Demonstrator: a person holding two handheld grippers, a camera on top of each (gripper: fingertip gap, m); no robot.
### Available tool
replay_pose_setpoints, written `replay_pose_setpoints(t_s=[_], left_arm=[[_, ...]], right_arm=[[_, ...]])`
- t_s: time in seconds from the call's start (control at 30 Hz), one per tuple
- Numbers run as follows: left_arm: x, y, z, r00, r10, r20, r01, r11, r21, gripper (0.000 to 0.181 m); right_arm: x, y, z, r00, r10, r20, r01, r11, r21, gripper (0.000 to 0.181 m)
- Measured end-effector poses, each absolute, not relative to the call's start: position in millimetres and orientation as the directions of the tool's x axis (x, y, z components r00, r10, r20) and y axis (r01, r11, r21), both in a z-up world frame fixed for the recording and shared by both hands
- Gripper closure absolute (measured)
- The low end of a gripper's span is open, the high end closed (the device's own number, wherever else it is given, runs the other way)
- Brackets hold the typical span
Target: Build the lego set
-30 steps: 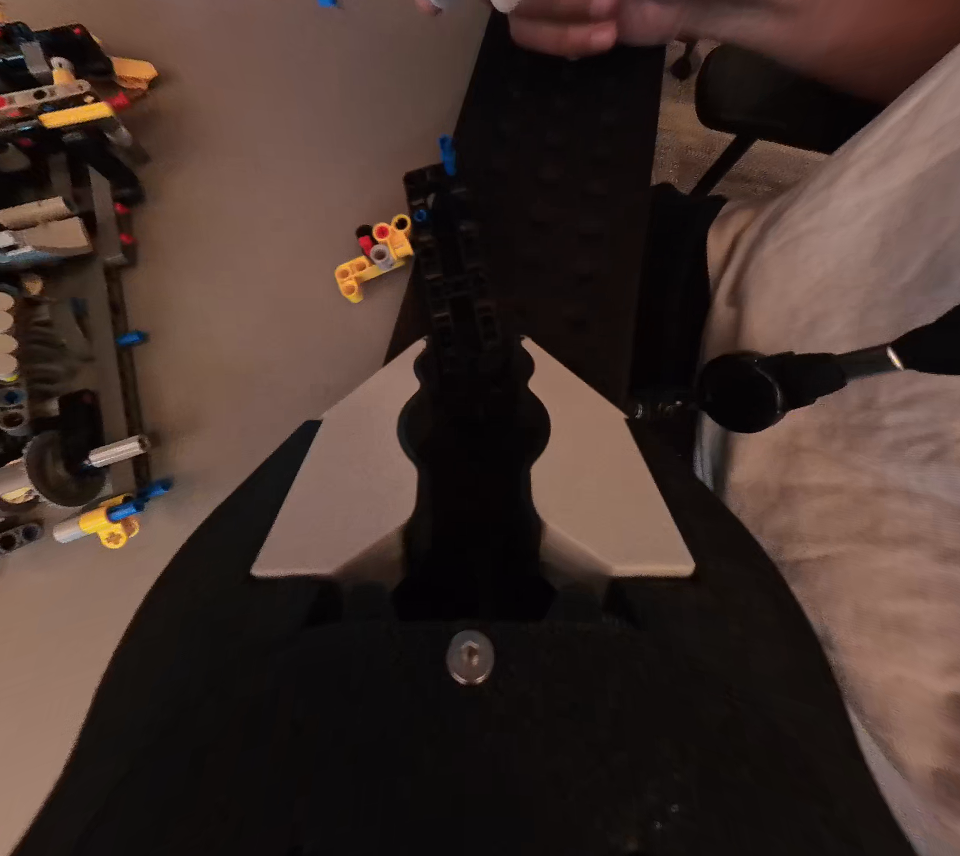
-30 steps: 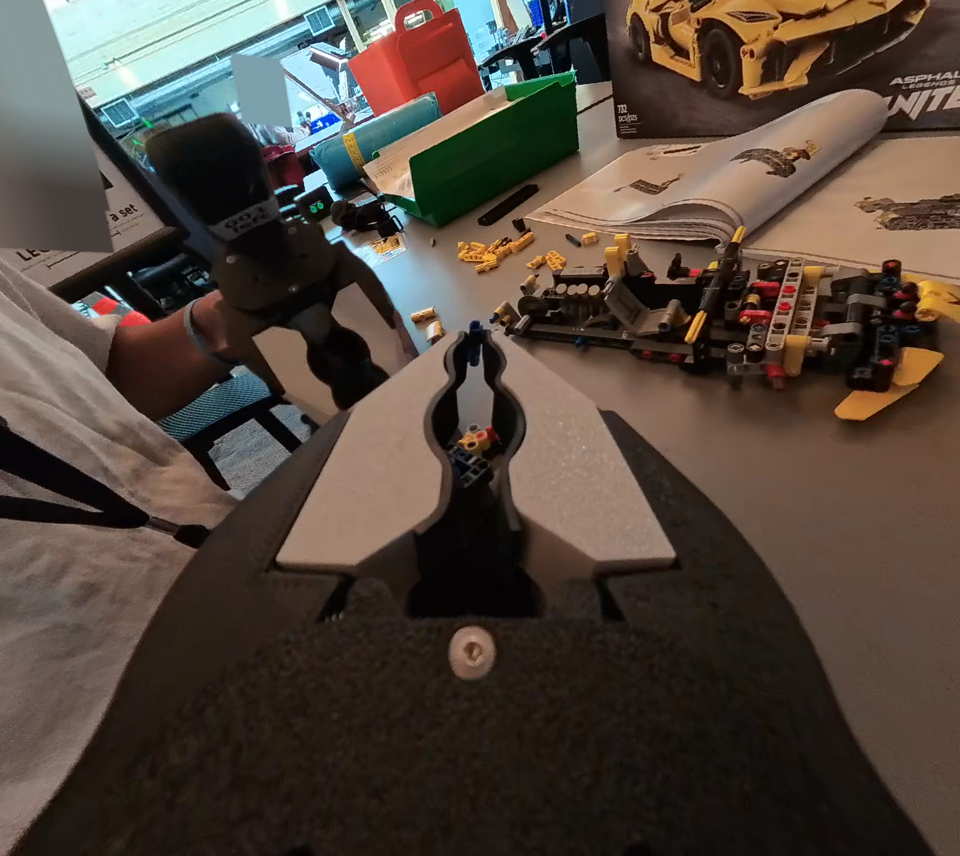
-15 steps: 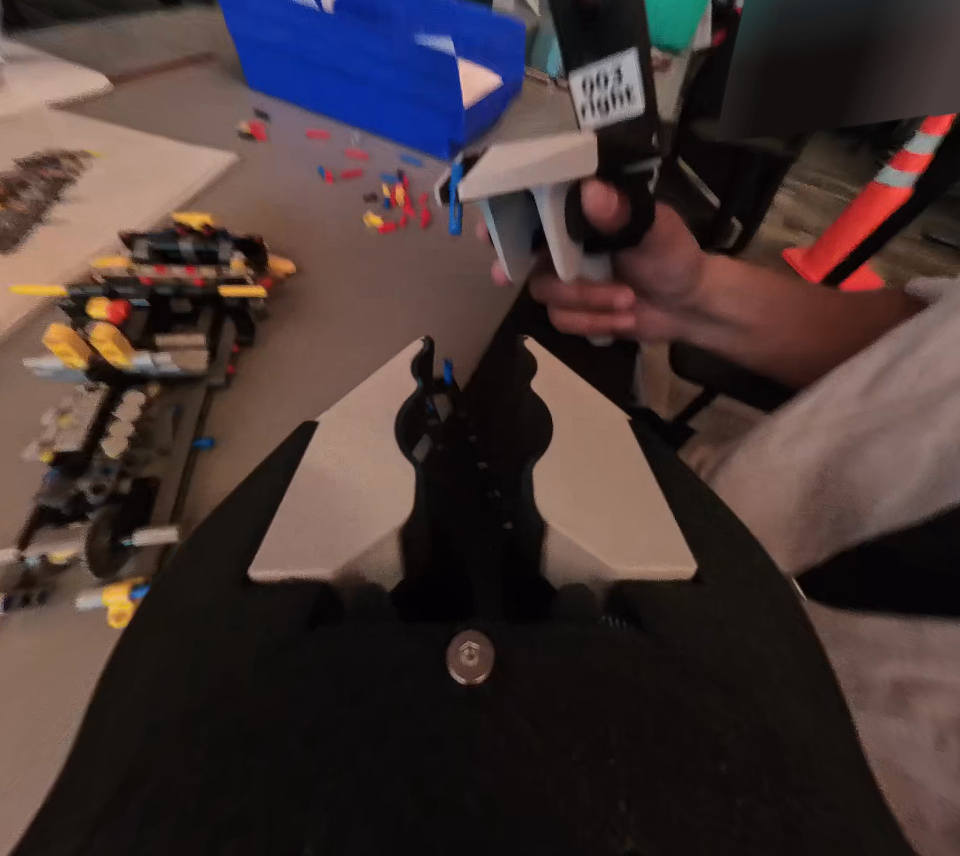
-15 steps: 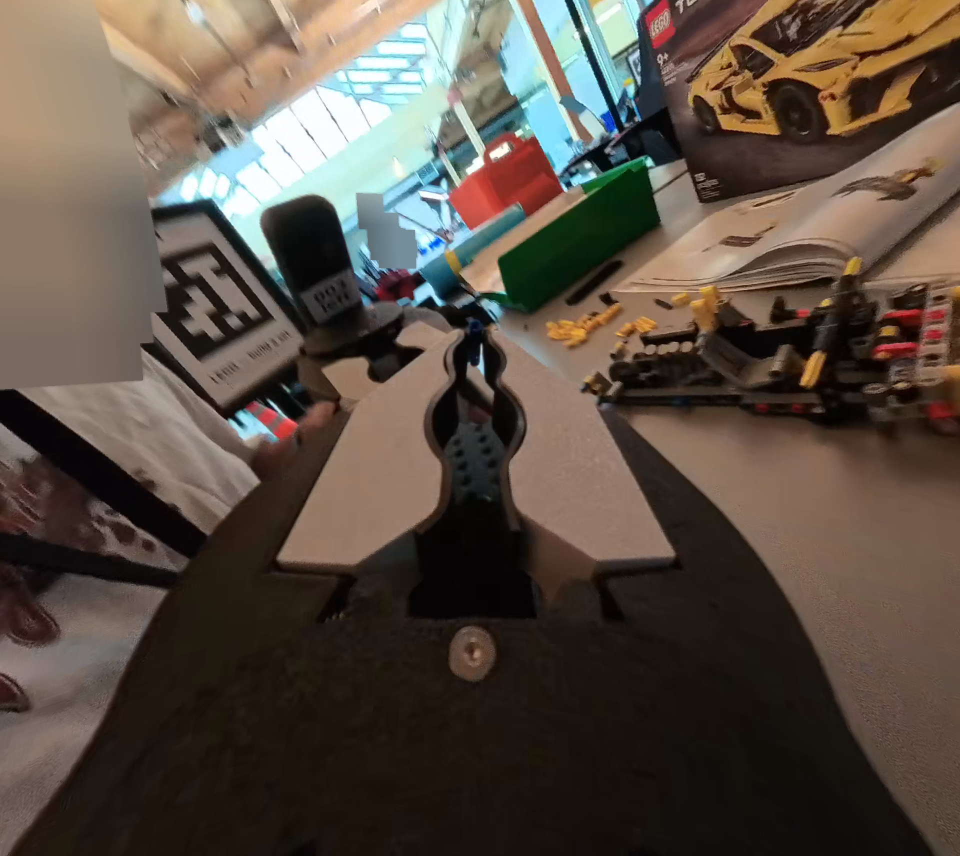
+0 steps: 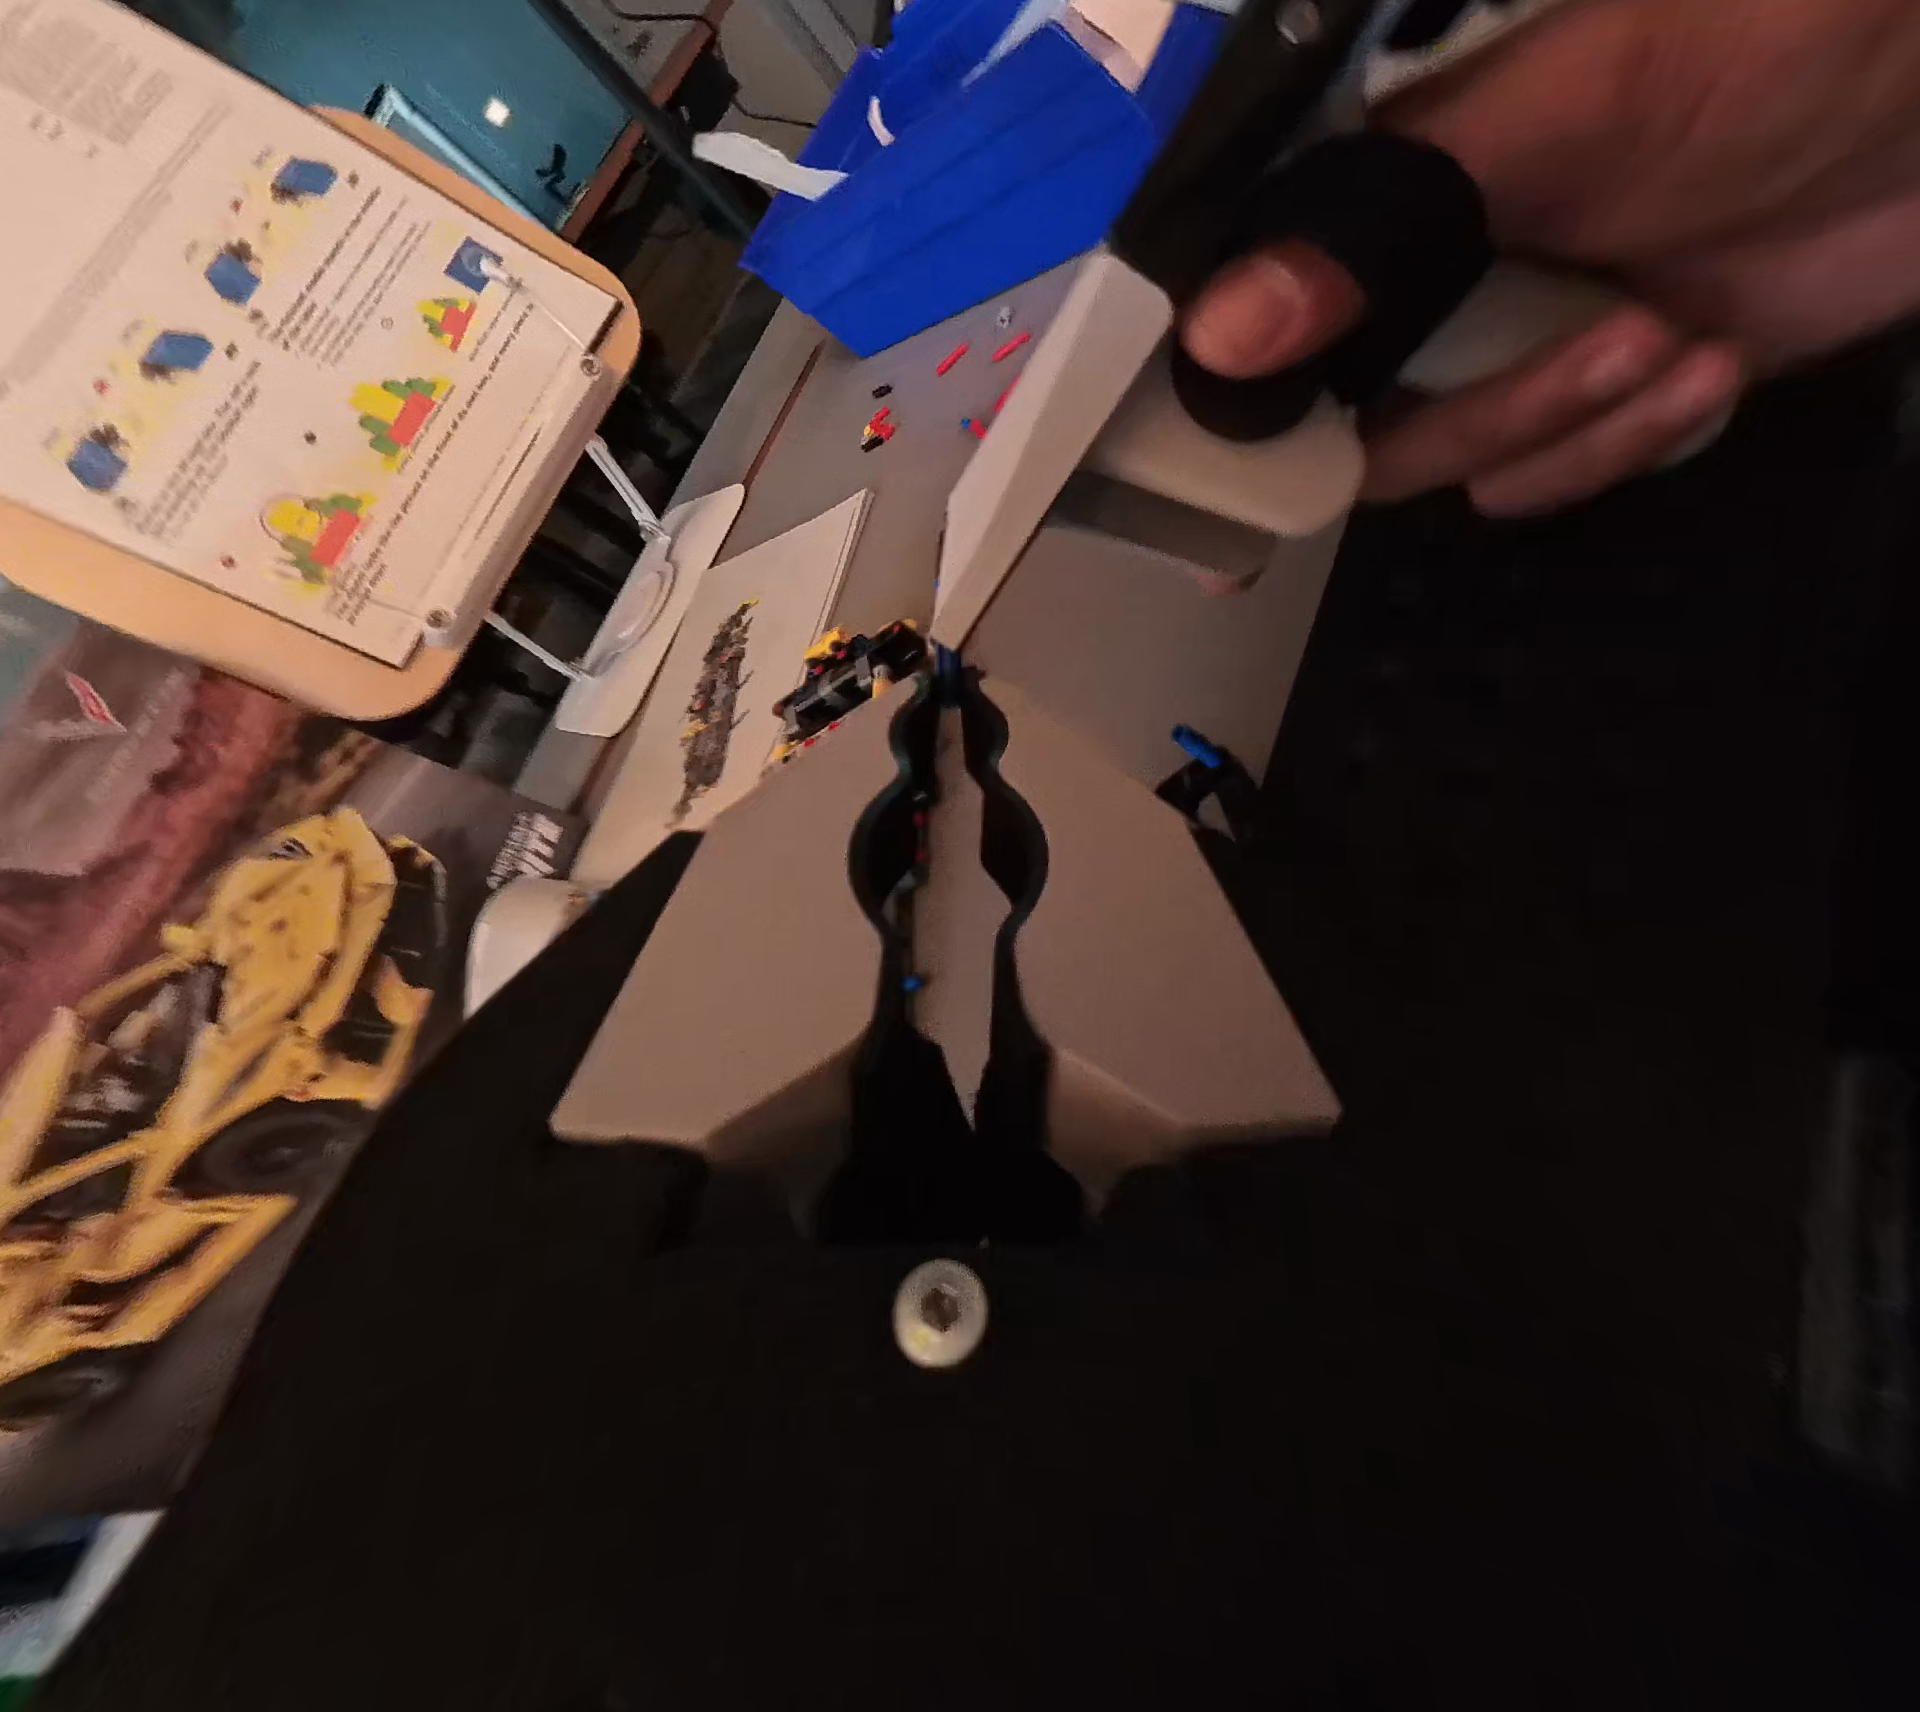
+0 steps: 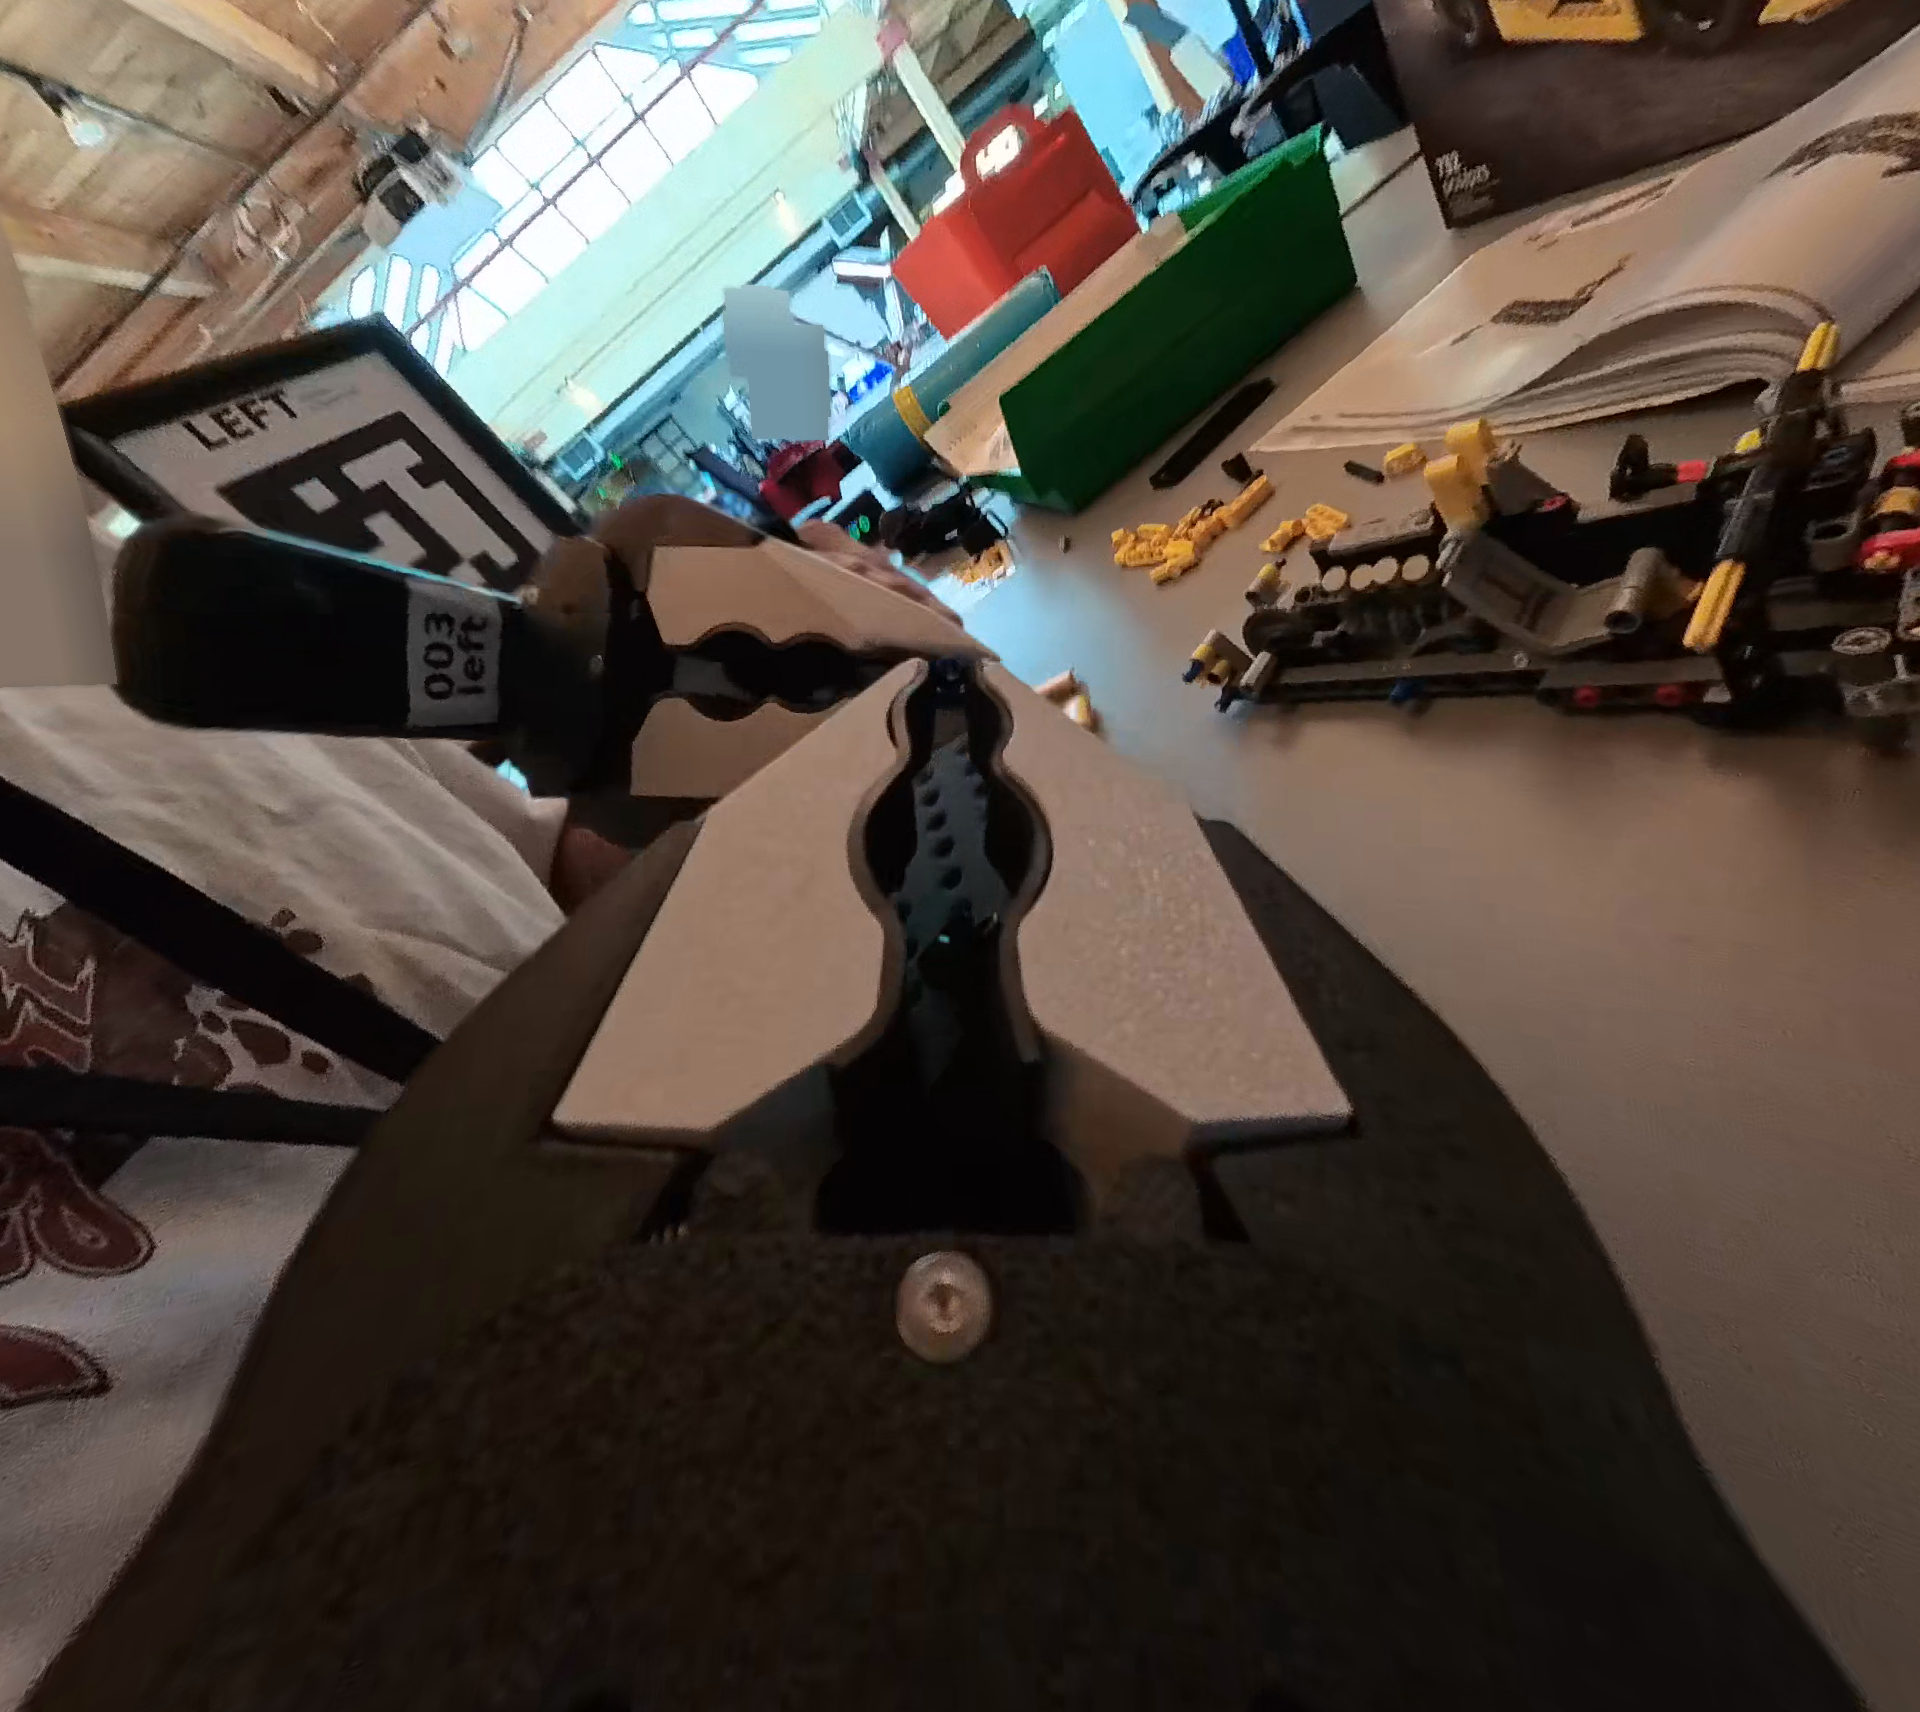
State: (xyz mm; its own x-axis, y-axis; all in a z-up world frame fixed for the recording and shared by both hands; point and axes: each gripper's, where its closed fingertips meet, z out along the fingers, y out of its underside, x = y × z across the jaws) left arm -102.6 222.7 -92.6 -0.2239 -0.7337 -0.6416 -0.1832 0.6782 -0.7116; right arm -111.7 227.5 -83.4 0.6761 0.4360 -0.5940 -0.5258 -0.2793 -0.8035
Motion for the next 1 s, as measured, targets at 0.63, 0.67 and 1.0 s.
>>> replay_pose_setpoints(t_s=[0.63,0.67,1.0], left_arm=[[-101.2,227.6,-99.8,-0.227,-0.355,-0.907,-0.118,0.934,-0.336,0.176],[-101.1,227.9,-100.6,-0.226,-0.346,-0.911,-0.120,0.938,-0.326,0.176],[-99.6,230.3,-104.3,-0.219,-0.290,-0.932,-0.128,0.955,-0.267,0.177]], right_arm=[[-113.9,227.8,-95.0,0.629,0.421,-0.654,-0.531,-0.382,-0.757,0.176],[-113.6,227.6,-94.7,0.619,0.422,-0.662,-0.538,-0.387,-0.749,0.176],[-108.5,229.2,-97.3,0.597,0.392,-0.700,-0.575,-0.400,-0.714,0.176]])
